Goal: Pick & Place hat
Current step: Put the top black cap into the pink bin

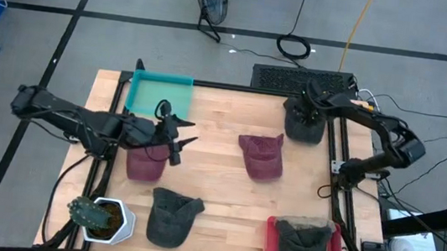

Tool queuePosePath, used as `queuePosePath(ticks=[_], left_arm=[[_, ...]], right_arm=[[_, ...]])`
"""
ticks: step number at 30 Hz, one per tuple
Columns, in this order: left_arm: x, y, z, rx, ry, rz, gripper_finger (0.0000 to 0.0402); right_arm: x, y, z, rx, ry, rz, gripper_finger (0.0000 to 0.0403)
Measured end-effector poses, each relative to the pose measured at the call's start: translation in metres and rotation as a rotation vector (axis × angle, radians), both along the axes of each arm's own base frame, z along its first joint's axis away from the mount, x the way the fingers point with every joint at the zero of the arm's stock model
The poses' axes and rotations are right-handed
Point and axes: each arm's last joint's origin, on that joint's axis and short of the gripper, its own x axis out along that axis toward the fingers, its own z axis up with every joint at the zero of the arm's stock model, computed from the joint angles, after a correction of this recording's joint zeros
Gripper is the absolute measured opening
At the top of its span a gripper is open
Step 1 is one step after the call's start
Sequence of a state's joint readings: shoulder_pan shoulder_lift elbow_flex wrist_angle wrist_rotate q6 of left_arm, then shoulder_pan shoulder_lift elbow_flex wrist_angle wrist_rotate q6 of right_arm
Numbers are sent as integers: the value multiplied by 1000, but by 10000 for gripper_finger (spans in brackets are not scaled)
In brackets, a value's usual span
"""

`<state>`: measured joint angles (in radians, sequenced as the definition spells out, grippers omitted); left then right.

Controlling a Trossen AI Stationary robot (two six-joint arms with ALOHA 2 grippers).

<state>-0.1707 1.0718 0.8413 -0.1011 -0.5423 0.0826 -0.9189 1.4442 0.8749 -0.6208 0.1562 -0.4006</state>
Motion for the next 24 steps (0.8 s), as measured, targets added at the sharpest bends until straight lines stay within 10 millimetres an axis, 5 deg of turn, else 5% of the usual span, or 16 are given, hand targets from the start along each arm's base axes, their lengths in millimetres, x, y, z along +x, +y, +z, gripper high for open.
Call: queuePosePath(ticks=[14, 24], left_arm=[[1, 28, 1, -24, 5, 16, 200], [2, 30, -4, -66, 29, 11, 200]], right_arm=[[1, -5, -8, 12, 28, 49, 162], [5, 2, -1, -10, 11, 81, 13]])
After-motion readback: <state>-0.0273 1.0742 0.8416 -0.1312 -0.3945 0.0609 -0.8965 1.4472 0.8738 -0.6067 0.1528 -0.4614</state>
